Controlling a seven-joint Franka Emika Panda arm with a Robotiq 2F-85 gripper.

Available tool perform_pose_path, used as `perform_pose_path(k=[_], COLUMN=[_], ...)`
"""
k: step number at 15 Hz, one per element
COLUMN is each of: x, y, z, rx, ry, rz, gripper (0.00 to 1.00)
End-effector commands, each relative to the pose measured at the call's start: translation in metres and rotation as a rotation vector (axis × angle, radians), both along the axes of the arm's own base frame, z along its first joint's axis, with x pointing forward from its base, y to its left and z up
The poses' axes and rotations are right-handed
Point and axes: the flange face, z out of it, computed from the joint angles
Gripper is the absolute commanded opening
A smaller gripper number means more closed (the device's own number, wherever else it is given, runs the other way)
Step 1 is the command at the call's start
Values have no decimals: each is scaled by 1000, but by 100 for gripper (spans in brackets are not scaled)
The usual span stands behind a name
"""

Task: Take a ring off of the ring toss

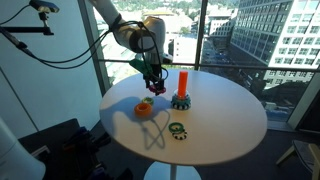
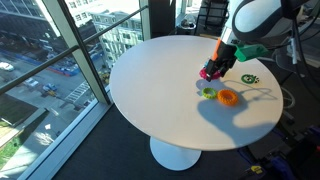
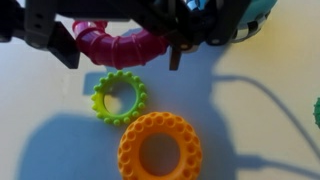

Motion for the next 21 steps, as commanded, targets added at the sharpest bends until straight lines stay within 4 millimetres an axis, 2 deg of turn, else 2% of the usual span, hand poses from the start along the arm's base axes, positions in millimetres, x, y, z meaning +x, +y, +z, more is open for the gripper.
perform_pose_path(k=[1,6,11,12,13,16,21], x=[6,5,5,5,5,6,11], y=[-3,-4,-4,-4,-4,-5,-11], z=[-13,-34,-46,-47,-47,-42,-17], rx=[-25,-37,-39,-40,-42,-40,-52], ry=[27,69,101,110,117,141,196], rz=[-21,-23,-20,-16,-12,0,-1], gripper=[64,64,64,76,96,100,100])
